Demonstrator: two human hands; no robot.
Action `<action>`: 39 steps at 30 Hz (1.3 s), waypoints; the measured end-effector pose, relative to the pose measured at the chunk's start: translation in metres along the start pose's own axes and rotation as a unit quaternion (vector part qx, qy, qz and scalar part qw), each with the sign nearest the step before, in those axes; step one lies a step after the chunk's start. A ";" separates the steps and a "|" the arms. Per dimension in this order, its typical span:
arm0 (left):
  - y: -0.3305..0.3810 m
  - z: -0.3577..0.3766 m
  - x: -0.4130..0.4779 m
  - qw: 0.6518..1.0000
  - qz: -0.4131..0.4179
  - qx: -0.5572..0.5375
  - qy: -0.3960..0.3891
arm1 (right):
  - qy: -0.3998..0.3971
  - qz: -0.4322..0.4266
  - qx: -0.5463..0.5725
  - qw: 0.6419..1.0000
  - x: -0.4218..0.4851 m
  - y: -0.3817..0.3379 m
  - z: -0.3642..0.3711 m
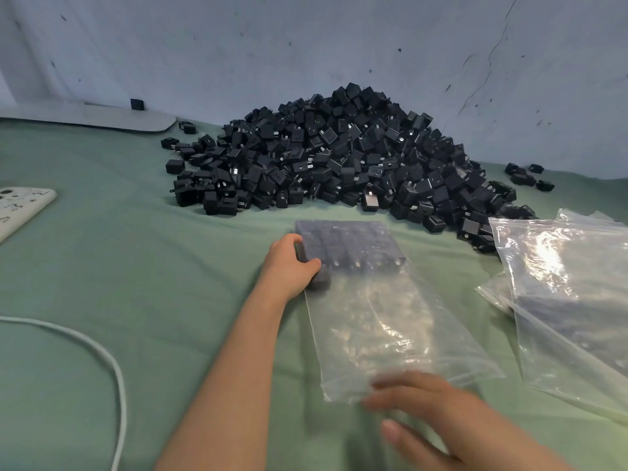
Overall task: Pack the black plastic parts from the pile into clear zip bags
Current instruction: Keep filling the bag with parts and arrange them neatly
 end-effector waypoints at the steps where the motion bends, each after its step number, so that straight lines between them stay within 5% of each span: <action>1: 0.000 0.001 0.000 1.000 -0.003 -0.004 0.003 | 0.011 -0.003 0.046 0.999 -0.008 -0.005 -0.018; 4: 0.001 0.002 0.000 0.999 -0.015 -0.026 0.029 | 0.049 0.013 0.211 0.976 0.003 -0.004 -0.057; 8: -0.001 0.001 0.003 0.996 -0.035 -0.058 0.065 | 0.253 0.135 0.182 0.941 0.084 0.044 -0.070; 13: -0.002 0.007 0.003 0.995 -0.032 -0.088 0.045 | 0.211 0.288 0.145 0.923 0.149 0.104 -0.026; 39: 0.008 0.008 -0.002 0.997 -0.014 -0.051 0.049 | 0.230 0.270 0.146 0.923 0.163 0.115 -0.016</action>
Point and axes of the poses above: each hand's wrist, its own x-axis towards the middle knuckle, its own z-axis out of the palm, y = z × x, the point moved 4 cm from there along x, towards the middle knuckle, and after that the axes turned 9 degrees about z, right-handed, at the moved point
